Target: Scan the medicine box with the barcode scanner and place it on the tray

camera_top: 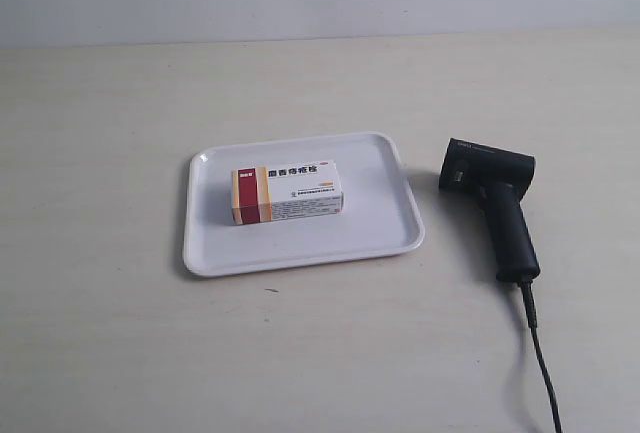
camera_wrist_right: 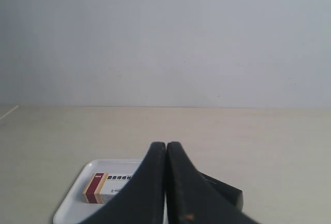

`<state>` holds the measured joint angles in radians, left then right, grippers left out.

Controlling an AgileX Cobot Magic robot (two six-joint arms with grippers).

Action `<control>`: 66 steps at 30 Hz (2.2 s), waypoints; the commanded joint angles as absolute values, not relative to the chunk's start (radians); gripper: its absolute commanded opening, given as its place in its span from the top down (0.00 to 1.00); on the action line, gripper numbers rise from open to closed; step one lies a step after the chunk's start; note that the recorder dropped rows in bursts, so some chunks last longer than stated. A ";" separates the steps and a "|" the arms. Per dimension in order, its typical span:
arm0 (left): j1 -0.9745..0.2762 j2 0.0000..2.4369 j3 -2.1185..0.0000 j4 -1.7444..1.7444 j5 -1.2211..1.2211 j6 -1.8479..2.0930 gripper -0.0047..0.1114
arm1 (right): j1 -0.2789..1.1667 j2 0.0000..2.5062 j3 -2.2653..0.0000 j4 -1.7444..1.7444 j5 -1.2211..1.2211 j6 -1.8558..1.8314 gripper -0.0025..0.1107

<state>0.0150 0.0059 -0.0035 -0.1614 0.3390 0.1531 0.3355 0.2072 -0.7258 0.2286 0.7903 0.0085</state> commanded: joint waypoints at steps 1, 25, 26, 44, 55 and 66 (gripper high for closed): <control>-0.029 0.000 0.000 -0.111 0.356 0.145 0.96 | 0.332 0.206 -0.725 0.232 0.783 0.000 0.98; -0.039 0.000 0.000 -0.114 0.360 0.145 0.96 | 0.332 0.206 -0.725 0.232 0.783 0.000 0.98; -0.039 0.000 0.000 -0.114 0.360 0.145 0.96 | 0.332 0.206 -0.725 0.232 0.783 0.000 0.98; -0.039 0.000 0.000 -0.114 0.360 0.145 0.96 | 0.283 0.206 -0.711 0.102 0.682 -0.020 0.98; -0.039 0.000 0.000 -0.114 0.360 0.145 0.96 | -0.006 0.138 -0.342 0.000 0.320 -0.026 0.98; -0.039 0.000 0.000 -0.114 0.360 0.145 0.96 | -0.006 0.000 -0.020 0.000 0.153 -0.015 0.98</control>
